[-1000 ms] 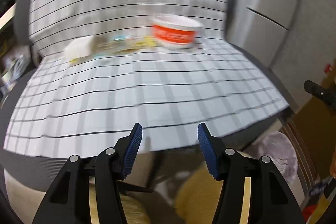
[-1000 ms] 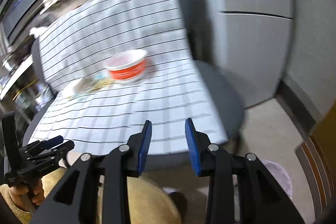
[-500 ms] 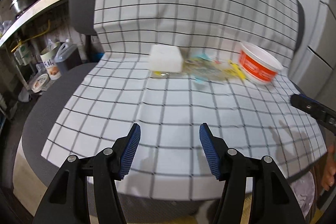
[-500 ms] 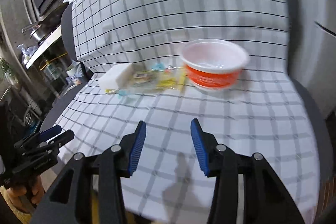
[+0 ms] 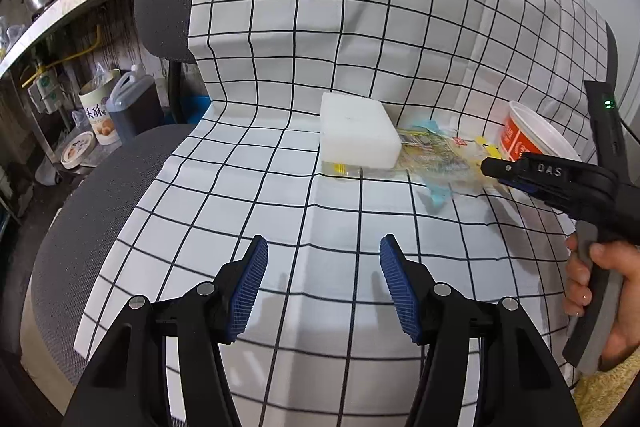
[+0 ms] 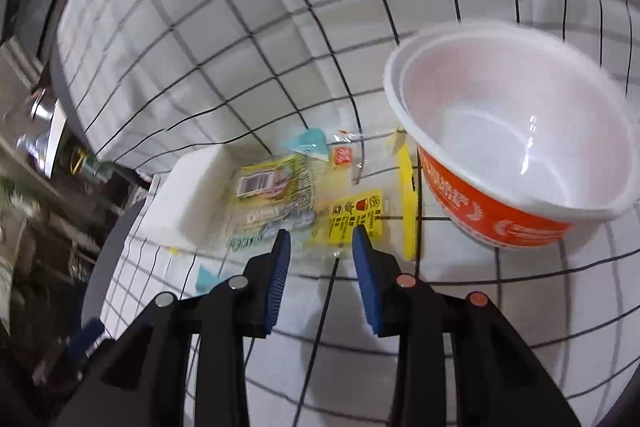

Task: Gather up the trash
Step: 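Grasp the white sponge with the left gripper while the right gripper grasps the clear wrapper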

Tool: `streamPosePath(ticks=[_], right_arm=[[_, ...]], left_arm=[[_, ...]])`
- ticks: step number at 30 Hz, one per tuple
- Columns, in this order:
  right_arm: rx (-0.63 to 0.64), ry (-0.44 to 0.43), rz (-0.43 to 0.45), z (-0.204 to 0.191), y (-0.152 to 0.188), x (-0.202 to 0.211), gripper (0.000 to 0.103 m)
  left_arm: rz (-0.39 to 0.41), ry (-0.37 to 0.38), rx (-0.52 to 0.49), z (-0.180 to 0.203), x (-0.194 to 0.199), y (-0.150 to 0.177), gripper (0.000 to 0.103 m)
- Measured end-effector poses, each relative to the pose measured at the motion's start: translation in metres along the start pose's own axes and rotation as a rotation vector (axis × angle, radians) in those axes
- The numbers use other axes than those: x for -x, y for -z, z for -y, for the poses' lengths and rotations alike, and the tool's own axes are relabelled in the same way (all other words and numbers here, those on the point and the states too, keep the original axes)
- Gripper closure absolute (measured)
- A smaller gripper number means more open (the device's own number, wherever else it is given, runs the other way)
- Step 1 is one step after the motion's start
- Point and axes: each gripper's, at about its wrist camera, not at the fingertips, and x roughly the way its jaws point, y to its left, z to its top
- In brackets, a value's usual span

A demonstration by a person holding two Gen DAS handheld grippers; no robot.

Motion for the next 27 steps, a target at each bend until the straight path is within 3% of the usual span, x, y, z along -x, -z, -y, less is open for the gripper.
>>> streamPosePath(ticks=[2,4,6,10,12,15,21,27], right_arm=[[-0.022,-0.005,-0.013,0.001,0.0,-0.006,0.071],[-0.026,-0.014,-0.022,-0.002,0.0,-0.01,0.08],[-0.031,-0.041,-0.036,-0.005,0.001,-0.01,0.101],[0.041,-0.07,0.007,-0.018,0.007,0.01,0.101],[0.095,-0.057,0.045,-0.022,0.013,0.034,0.101],[0.151,0.015,0.089,-0.02,0.022,0.067,0.101],[0.172,0.162,0.098,0.011,0.039,0.106,0.101],[0.122,0.246,0.108,0.041,0.053,0.125,0.101]], left_arm=[[-0.006,-0.001,0.005,-0.001,-0.004,-0.001,0.044],[-0.011,-0.001,0.011,-0.003,-0.008,-0.003,0.044],[-0.017,-0.001,0.012,-0.004,-0.011,-0.005,0.044],[-0.02,-0.022,-0.001,-0.007,-0.016,-0.012,0.042],[-0.015,-0.025,0.005,-0.01,-0.017,-0.016,0.027],[-0.001,-0.006,0.01,-0.009,-0.02,-0.026,0.017],[0.002,-0.026,-0.045,0.012,-0.048,-0.051,0.016],[-0.038,-0.109,-0.097,0.03,-0.09,-0.07,0.016]])
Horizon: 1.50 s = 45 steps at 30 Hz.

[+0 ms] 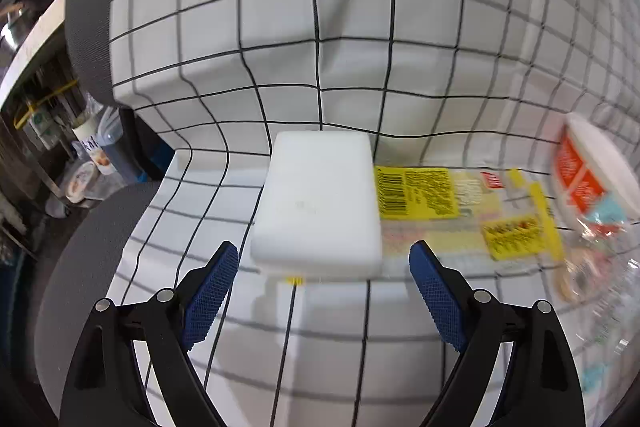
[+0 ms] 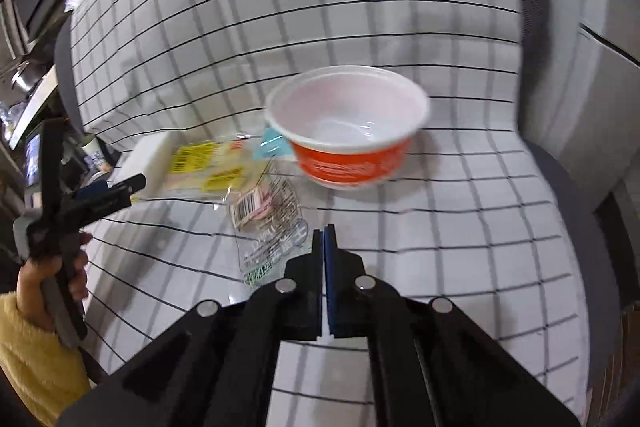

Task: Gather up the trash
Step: 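Grasp the white sponge with the left gripper while the right gripper grasps the clear wrapper, then carry the sponge and wrapper over the pink bin and release both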

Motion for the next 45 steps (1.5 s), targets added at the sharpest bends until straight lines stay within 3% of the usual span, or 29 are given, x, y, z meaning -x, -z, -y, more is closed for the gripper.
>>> streamPosePath(ticks=[2,5,10,11,12,13,14,16,20,22,24,26,30,33,41,45], right_arm=[[-0.005,0.013,-0.006,0.004,0.005,0.002,0.101],[-0.015,0.008,-0.017,0.013,0.011,0.007,0.101],[-0.053,-0.072,-0.011,0.022,0.015,0.011,0.098],[-0.053,-0.086,-0.011,0.021,0.016,0.01,0.094],[-0.052,-0.097,-0.014,0.022,0.016,0.009,0.074],[-0.051,-0.1,-0.013,0.021,0.016,0.008,0.047],[-0.044,-0.101,-0.004,0.022,0.017,0.007,0.041],[-0.031,-0.109,0.007,0.023,0.018,0.003,0.041],[-0.003,-0.127,-0.046,0.022,0.018,-0.021,0.041],[0.025,-0.092,-0.095,0.016,0.022,-0.035,0.041],[0.041,-0.068,-0.137,0.011,0.031,-0.046,0.046],[0.04,-0.059,-0.117,0.009,0.038,-0.043,0.051],[-0.008,-0.117,-0.117,0.011,0.049,-0.033,0.073],[-0.068,-0.178,-0.113,0.014,0.052,-0.029,0.1],[-0.065,-0.168,0.022,0.014,0.056,0.033,0.101],[-0.061,-0.107,0.089,0.032,0.073,0.081,0.101]], left_arm=[[-0.011,-0.026,-0.01,0.002,-0.01,-0.004,0.017],[-0.018,-0.032,-0.005,0.0,-0.014,-0.004,0.035],[0.03,-0.003,0.006,-0.002,0.004,0.005,0.04],[0.043,0.014,0.007,-0.002,0.012,0.009,0.04],[0.053,0.03,0.006,-0.001,0.021,0.012,0.04],[0.063,0.043,0.007,0.0,0.029,0.016,0.04],[0.069,0.053,0.009,0.001,0.035,0.019,0.04],[0.078,0.088,0.014,0.004,0.052,0.028,0.04],[0.067,0.147,0.016,0.015,0.08,0.051,0.039],[0.06,0.168,0.008,0.022,0.092,0.063,0.039],[0.057,0.173,-0.009,0.028,0.1,0.074,0.038],[0.053,0.166,-0.03,0.032,0.106,0.083,0.038],[0.035,0.177,-0.028,0.032,0.112,0.095,0.038],[0.03,0.187,-0.018,0.033,0.12,0.103,0.038],[0.078,0.215,-0.038,0.043,0.157,0.124,0.038],[0.116,0.266,-0.068,0.064,0.173,0.134,0.038]])
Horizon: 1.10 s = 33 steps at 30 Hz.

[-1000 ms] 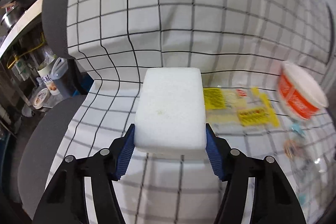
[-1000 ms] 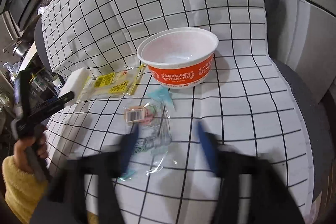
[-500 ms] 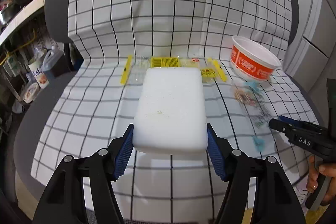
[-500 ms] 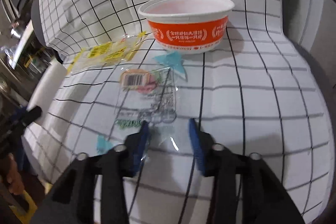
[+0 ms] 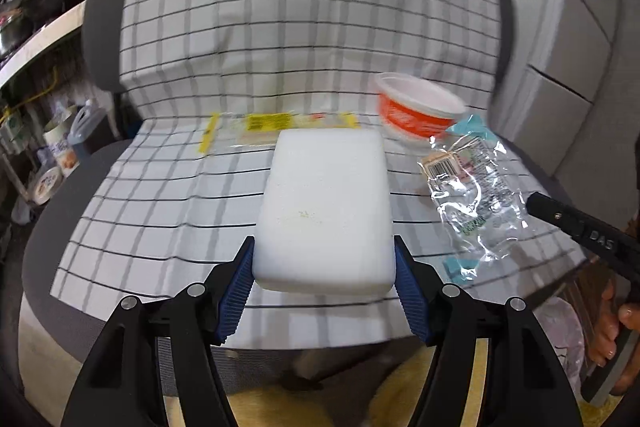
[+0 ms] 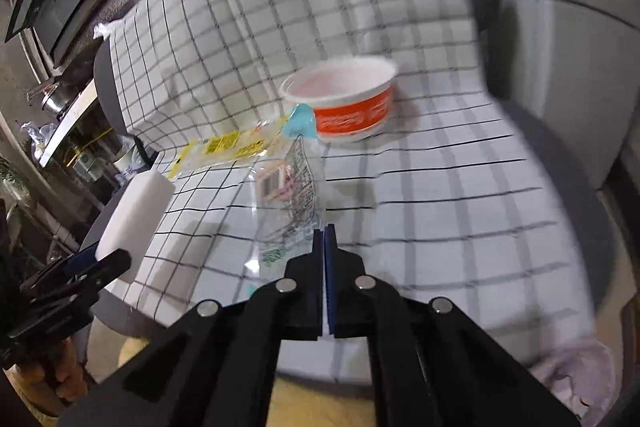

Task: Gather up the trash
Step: 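Carry the sponge and wrapper over the pink bin and release both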

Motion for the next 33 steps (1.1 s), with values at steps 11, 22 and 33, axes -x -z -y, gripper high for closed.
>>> streamPosePath(ticks=[11,22,33], right_arm=[[-0.11,0.235,0.095,0.084,0.066,0.12,0.101],[-0.363,0.519,-0.012,0.194,0.149,0.163,0.101],[-0.449,0.609,-0.076,0.225,0.167,0.157,0.078]], left_arm=[[0.044,0.241,-0.18,0.122,0.011,0.03,0.037],[0.006,0.36,-0.303,0.2,0.01,0.048,0.037],[-0.031,0.399,-0.361,0.228,0.004,0.059,0.037]])
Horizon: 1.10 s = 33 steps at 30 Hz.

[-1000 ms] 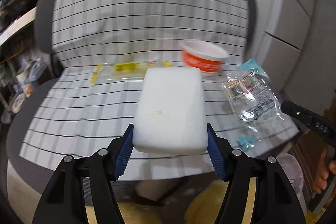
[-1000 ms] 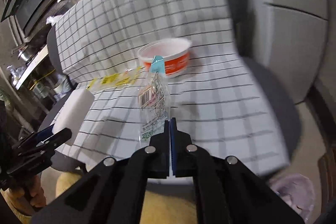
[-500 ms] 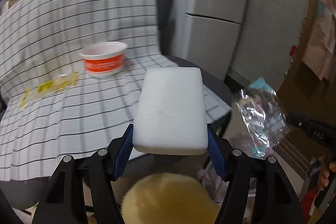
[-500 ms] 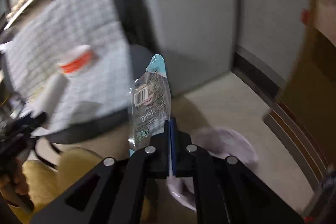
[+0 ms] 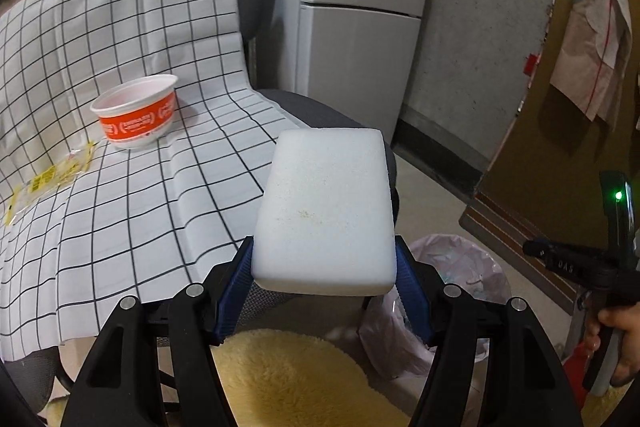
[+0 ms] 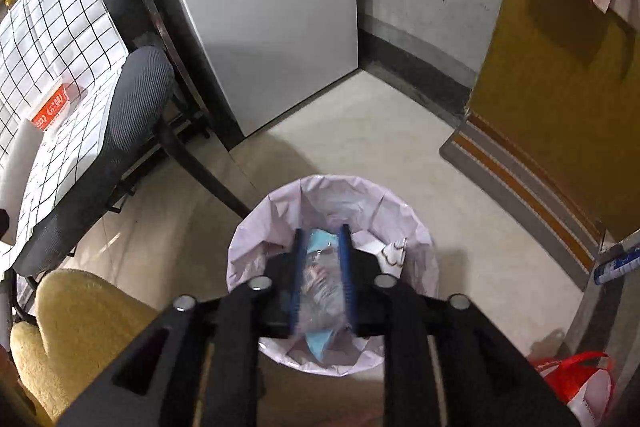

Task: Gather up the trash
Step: 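Carry the sponge and wrapper over the pink bin and release both, then move both open grippers back toward the chair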

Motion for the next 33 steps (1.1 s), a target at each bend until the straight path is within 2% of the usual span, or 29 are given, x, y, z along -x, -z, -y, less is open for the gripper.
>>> streamPosePath(ticks=[5,11,16,23,26,29,33], right_arm=[[-0.004,-0.018,0.075,-0.002,-0.008,0.018,0.077],[-0.038,-0.044,0.187,0.009,-0.02,0.048,0.076],[-0.071,-0.054,0.258,0.029,-0.028,0.07,0.076],[-0.12,-0.032,0.324,0.062,-0.029,0.092,0.076],[-0.133,-0.018,0.327,0.071,-0.027,0.091,0.072],[-0.127,-0.007,0.32,0.07,-0.025,0.088,0.068],[-0.102,-0.024,0.304,0.058,-0.024,0.084,0.068]], left_arm=[[-0.022,0.046,-0.037,0.013,-0.003,0.004,0.037],[-0.05,0.123,-0.154,0.056,-0.015,0.008,0.036],[-0.056,0.193,-0.223,0.093,-0.029,0.003,0.036],[-0.085,0.301,-0.269,0.144,-0.053,-0.007,0.032],[-0.114,0.307,-0.276,0.157,-0.068,-0.006,0.018],[-0.144,0.293,-0.269,0.156,-0.077,0.0,0.018],[-0.144,0.258,-0.221,0.127,-0.072,0.0,0.018]])
